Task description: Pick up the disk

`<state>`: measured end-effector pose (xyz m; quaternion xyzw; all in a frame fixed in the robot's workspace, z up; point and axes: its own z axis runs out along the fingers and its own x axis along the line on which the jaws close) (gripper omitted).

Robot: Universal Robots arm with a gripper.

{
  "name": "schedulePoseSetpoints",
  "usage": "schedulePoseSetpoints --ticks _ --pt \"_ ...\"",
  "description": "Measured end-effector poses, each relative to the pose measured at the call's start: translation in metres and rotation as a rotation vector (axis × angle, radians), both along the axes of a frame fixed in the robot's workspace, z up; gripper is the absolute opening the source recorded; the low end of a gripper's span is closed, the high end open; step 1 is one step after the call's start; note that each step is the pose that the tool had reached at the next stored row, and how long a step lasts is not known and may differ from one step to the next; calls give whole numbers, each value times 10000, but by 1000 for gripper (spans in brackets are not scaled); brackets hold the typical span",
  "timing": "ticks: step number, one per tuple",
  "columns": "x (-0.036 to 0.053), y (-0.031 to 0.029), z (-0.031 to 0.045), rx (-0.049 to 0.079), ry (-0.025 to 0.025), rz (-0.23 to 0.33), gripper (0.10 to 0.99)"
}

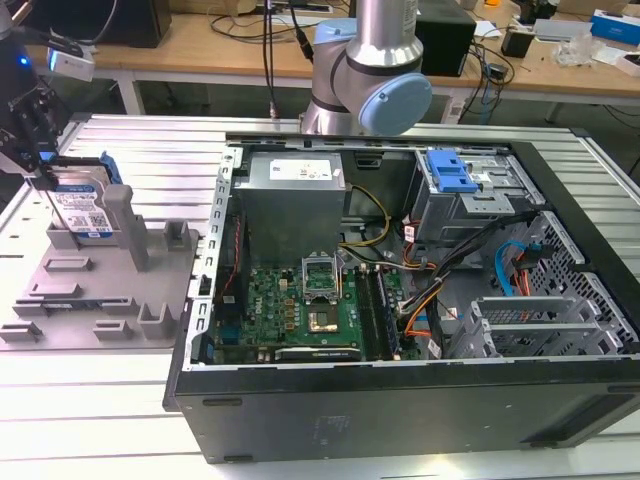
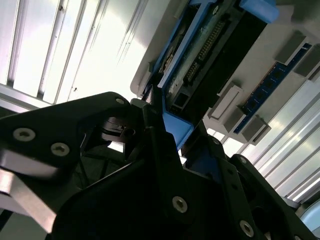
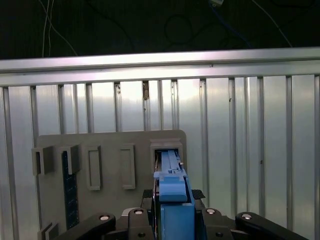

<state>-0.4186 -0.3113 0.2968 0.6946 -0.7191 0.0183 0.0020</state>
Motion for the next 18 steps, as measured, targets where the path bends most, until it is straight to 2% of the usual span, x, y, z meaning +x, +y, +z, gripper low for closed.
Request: schedulePoseSetpoints --ticks 4,11,18 --pt "0 0 -1 0 0 0 365" --pt "0 0 1 38 -1 1 365" --pt "0 -1 58 109 -2 0 365"
